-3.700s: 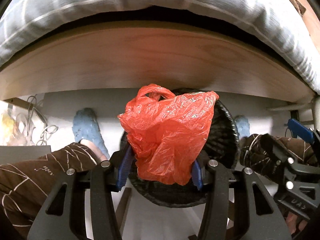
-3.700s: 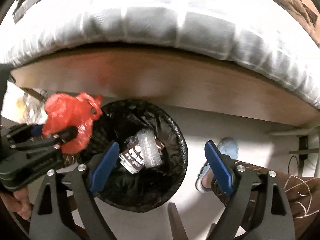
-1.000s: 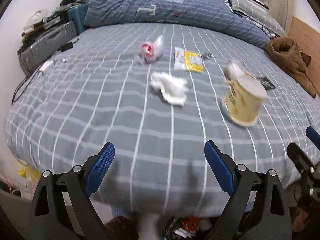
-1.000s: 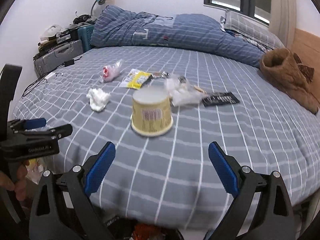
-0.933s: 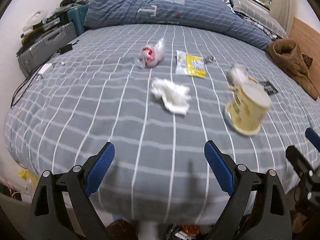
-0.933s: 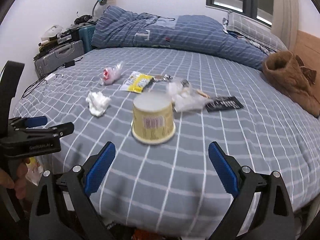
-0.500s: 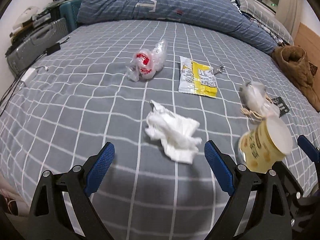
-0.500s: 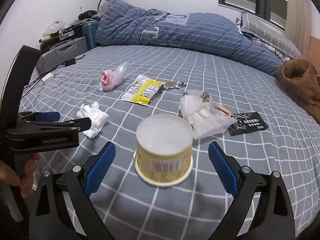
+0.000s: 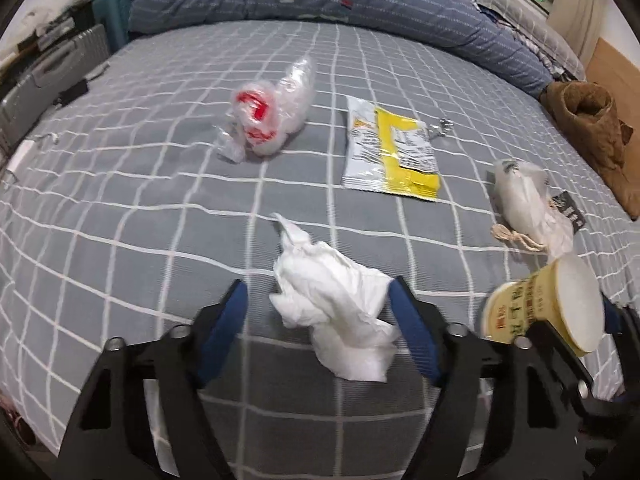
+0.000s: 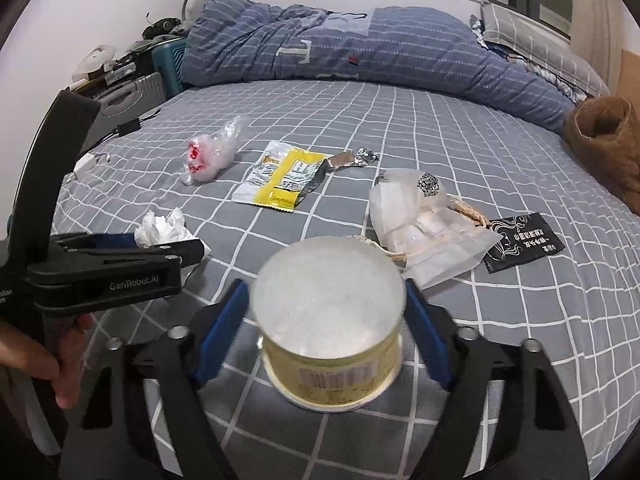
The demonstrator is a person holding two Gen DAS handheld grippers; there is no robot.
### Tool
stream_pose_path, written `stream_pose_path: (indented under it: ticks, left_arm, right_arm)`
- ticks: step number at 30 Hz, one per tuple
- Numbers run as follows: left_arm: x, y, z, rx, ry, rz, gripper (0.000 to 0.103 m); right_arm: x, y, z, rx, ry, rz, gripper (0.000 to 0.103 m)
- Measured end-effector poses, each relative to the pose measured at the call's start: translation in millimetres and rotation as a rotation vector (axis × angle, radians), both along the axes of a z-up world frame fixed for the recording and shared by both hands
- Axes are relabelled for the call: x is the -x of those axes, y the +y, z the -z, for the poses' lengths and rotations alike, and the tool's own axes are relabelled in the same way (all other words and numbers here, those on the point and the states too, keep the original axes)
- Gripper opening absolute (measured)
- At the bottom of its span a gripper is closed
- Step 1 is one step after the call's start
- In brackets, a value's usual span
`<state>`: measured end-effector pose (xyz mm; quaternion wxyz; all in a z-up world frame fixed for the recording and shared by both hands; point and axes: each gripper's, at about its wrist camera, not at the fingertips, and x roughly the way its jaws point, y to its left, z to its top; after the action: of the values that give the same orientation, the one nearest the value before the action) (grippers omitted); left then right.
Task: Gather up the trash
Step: 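Grasp the yellow paper cup with the right gripper while the left gripper grasps the white tissue, then lift the paper cup and tissue and carry both over the wastebasket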
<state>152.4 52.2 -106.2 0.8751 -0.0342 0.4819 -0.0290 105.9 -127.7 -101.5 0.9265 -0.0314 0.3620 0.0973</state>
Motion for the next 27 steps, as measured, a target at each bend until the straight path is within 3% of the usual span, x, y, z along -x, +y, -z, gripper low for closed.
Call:
stream_pose_path:
  ticks: [3,6,8,27]
  left_arm:
    - [0.9,-1.4,1.5,0.013,0.004,0.009,0.038]
    - [3.4,-1.0,-1.2,0.030,0.000,0.011,0.024]
    - [5.6,-1.5,-3.1,0.034,-0.005,0.016,0.021]
    - [57.4,-14.5,-33.5,0.000,-0.095,0.017,0.020]
  right_arm:
    - [0.8,-1.9,0.8,-0.016,-0.010,0.000,0.068]
    - [4.3,0.4,0.3,-0.009,-0.024,-0.005,0.067]
    - [6.9,1.4,-0.6,-0.010,-0.031,-0.010,0.067]
    - [40.3,-14.2,-29.9,-0.001,-0.103,-0.009,0.067]
